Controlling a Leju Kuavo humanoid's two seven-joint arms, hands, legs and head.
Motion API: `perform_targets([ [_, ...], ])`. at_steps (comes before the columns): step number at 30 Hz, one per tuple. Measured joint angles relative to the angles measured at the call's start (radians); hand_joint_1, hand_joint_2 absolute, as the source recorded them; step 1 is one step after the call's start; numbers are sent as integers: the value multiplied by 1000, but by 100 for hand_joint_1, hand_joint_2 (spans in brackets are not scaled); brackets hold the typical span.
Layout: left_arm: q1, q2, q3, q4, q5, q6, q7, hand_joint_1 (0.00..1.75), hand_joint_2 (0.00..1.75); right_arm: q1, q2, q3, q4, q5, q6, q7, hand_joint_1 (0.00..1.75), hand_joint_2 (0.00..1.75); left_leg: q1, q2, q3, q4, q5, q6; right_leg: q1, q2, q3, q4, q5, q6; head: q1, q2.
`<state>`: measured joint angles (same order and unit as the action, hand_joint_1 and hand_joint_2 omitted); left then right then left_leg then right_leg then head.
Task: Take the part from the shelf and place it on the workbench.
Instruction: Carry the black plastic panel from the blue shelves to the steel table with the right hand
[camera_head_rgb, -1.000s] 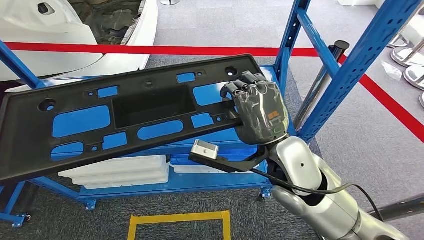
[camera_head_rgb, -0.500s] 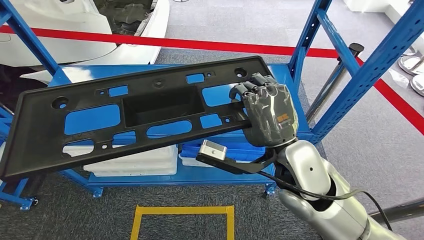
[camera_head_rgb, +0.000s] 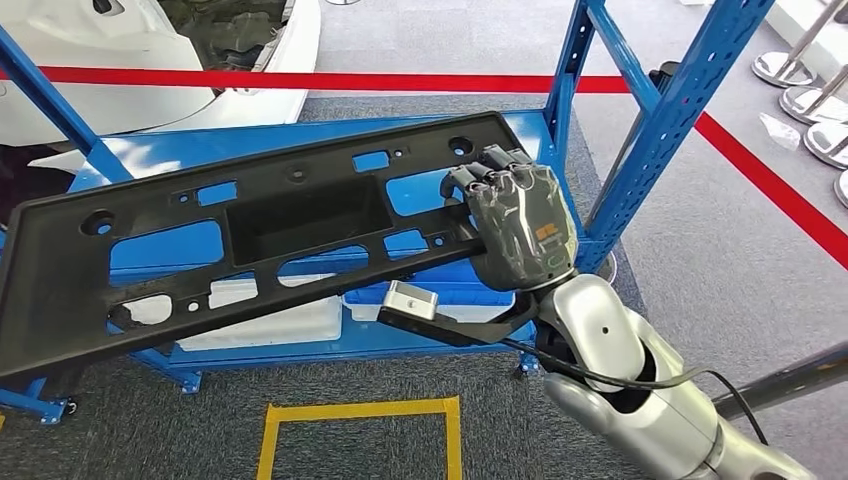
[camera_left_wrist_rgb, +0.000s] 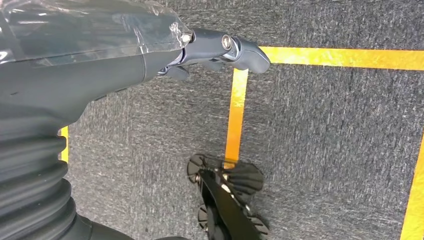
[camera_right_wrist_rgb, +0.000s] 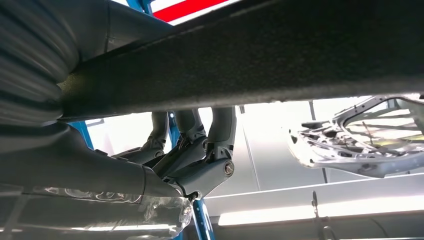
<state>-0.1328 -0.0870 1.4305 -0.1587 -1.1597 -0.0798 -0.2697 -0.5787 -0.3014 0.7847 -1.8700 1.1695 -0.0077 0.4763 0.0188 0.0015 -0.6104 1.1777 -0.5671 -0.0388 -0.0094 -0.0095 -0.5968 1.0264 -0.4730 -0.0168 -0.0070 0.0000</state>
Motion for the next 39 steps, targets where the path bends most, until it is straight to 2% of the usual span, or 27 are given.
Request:
perform_targets([
  [2,-1,1,0,0,0,0,0,0,175,0,0,0,0,-2,0,0,175,175,-3,-1,66,-120,34,8,3,0,-9,10,3,8,-5,0],
  [3,-1,1,0,0,0,0,0,0,175,-1,0,0,0,-3,0,0,175,175,-5,-1,76,-145,38,12,4,0,-12,13,6,13,-5,0],
  [5,0,1,0,0,-1,0,2,0,175,-1,1,0,0,-5,0,0,175,175,-8,-1,69,-148,45,24,4,0,-16,13,13,25,-3,0],
  [7,0,1,0,0,-1,0,2,0,175,-2,1,0,0,-6,0,0,175,175,-5,2,62,-153,59,40,2,1,-24,28,-2,36,0,0],
  [8,-1,0,0,0,-1,0,3,0,175,-3,1,0,0,-7,0,0,175,175,-3,4,56,-157,67,48,1,3,-36,57,-28,40,4,0],
  [9,-2,0,0,0,-1,0,3,0,175,-3,1,0,0,-8,0,1,175,175,-3,6,49,-158,74,54,-1,4,-56,108,-67,44,8,0],
  [11,-2,0,0,0,-1,0,3,0,175,-2,1,-1,0,-10,0,1,175,175,-4,6,30,-157,86,58,-2,6,-99,236,-143,51,19,0],
  [12,-2,0,0,0,-1,0,3,0,175,-1,1,-1,0,-11,0,2,175,175,-5,7,22,-156,91,58,-3,6,-107,278,-161,52,21,0],
  [13,-2,0,0,0,-1,0,3,0,175,-1,1,-1,0,-12,0,2,175,175,-5,7,14,-154,96,57,-3,5,-97,284,-159,52,24,0],
  [14,-1,0,0,0,-1,0,3,0,175,-1,0,-1,0,-12,0,2,175,175,-5,7,8,-152,100,56,-3,5,-68,247,-140,50,27,0],
  [16,-1,0,0,0,-1,0,3,0,175,-2,0,-1,0,-12,0,3,175,175,-6,7,-1,-147,106,50,-2,5,23,103,-88,42,36,0],
  [17,-2,0,0,0,-1,0,3,0,175,-3,0,-1,0,-13,0,3,175,175,-8,6,-5,-144,110,45,0,5,56,41,-72,38,39,0],
  [18,-2,0,0,0,-1,0,3,0,175,-4,1,-1,0,-14,0,3,175,175,-8,7,-9,-143,113,39,2,6,73,5,-65,33,41,0],
  [21,-1,0,0,0,-2,0,3,0,175,-4,1,-1,0,-14,-1,4,175,175,-8,7,-14,-143,124,20,5,7,67,-10,-53,17,38,0],
  [22,-1,0,0,0,-2,0,3,0,175,-4,1,-1,0,-15,-1,4,175,175,-8,6,-18,-135,115,14,3,6,63,-14,-45,10,36,0],
  [24,-1,0,0,0,-2,0,3,0,175,-4,2,-1,0,-15,-1,4,175,175,-5,4,-45,-64,55,4,-2,4,50,-20,-28,-2,26,0],
  [26,0,1,0,0,-2,0,3,0,175,-4,3,-1,0,-15,-1,4,175,175,-4,4,-86,61,-24,-4,0,3,33,-18,-17,-7,12,0],
  [27,0,1,0,0,-2,0,3,0,175,-4,3,-1,0,-15,-1,4,175,175,-3,4,-97,108,-46,-6,1,3,25,-16,-12,-7,7,0],
  [28,0,1,0,0,-2,0,3,0,175,-3,3,0,0,-16,-1,4,175,175,-3,4,-92,123,-50,-7,1,4,17,-13,-7,-6,3,0],
  [29,0,1,0,0,-2,0,2,0,175,-3,3,0,0,-17,-1,4,175,175,-2,4,-66,98,-37,-7,1,6,9,-10,-3,-4,0,0],
  [31,-1,1,0,0,-2,0,1,0,175,-3,3,-1,0,-18,-1,4,175,175,0,-4,22,-38,9,-2,1,10,-2,-3,3,2,-6,0],
  [32,-2,1,0,0,-2,0,0,0,175,-3,3,-1,0,-18,-1,4,175,175,-1,-9,56,-100,27,3,3,12,-6,1,5,6,-8,0],
  [33,-3,1,0,0,-2,0,-1,0,175,-3,3,-1,0,-18,-1,5,175,175,-3,-13,76,-139,37,7,4,14,-10,5,8,10,-9,0],
  [35,-4,1,0,0,-2,0,-1,0,175,-4,3,-1,0,-19,-1,5,175,175,-9,-12,77,-152,44,18,5,16,-15,7,15,21,-8,0],
  [37,-5,1,0,0,-2,0,-2,0,175,-4,3,-1,0,-19,-1,5,175,175,-5,-4,70,-157,56,35,4,18,-21,12,12,33,-5,0],
  [38,-6,1,0,0,-2,-1,-2,0,175,-4,3,-2,0,-19,-1,5,175,175,-3,0,65,-160,64,44,3,18,-30,31,-6,37,-1,0],
  [39,-8,1,0,0,-2,-1,-3,0,175,-4,3,-2,0,-19,-1,5,175,175,-1,6,58,-163,72,53,2,18,-47,73,-40,41,5,0],
])
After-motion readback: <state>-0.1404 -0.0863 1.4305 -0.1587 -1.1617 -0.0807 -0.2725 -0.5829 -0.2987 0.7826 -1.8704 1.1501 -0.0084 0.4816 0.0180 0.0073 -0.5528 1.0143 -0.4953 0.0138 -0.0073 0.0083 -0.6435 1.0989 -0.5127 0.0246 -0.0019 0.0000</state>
